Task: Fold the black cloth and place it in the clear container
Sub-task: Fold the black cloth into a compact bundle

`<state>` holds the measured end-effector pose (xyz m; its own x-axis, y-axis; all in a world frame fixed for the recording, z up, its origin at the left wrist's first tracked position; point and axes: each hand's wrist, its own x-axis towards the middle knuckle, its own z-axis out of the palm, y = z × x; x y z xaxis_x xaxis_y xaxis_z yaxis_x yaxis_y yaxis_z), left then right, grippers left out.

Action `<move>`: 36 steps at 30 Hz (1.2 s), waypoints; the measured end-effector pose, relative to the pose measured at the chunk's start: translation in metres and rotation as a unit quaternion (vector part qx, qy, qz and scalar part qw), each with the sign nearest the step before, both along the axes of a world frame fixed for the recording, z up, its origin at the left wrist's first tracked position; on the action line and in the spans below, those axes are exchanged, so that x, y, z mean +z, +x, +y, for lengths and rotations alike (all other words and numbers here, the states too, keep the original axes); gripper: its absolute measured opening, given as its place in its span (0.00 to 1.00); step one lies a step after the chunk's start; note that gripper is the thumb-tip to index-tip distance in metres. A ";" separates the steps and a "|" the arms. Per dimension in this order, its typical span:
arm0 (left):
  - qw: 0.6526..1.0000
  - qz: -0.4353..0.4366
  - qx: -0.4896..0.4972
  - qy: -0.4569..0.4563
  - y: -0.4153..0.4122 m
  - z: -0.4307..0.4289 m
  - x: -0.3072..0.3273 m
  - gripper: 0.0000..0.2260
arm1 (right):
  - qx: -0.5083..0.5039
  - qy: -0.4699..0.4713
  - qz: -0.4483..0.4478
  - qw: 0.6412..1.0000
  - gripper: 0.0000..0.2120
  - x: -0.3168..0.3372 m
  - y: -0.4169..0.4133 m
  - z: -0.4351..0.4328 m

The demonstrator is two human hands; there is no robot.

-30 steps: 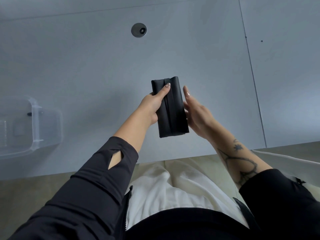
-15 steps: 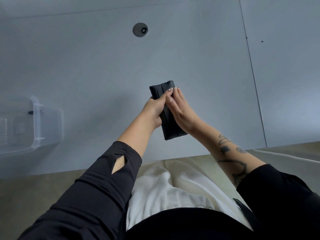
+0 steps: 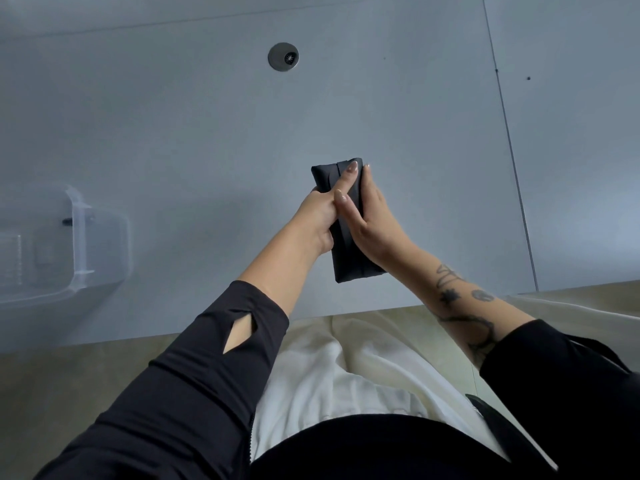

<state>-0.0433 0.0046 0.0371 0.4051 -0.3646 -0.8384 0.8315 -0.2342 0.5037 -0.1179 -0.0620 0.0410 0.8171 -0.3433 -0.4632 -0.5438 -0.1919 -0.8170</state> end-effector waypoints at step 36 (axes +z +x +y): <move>0.988 -0.109 -0.007 0.107 0.007 0.050 0.006 0.10 | -0.235 0.223 0.170 0.931 0.17 0.032 -0.007 -0.041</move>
<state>-0.0364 0.0544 0.0433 0.5813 -0.1949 -0.7900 0.7041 -0.3661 0.6084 -0.1246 -0.1026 0.0733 0.4057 -0.3370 -0.8496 -0.7241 0.4487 -0.5237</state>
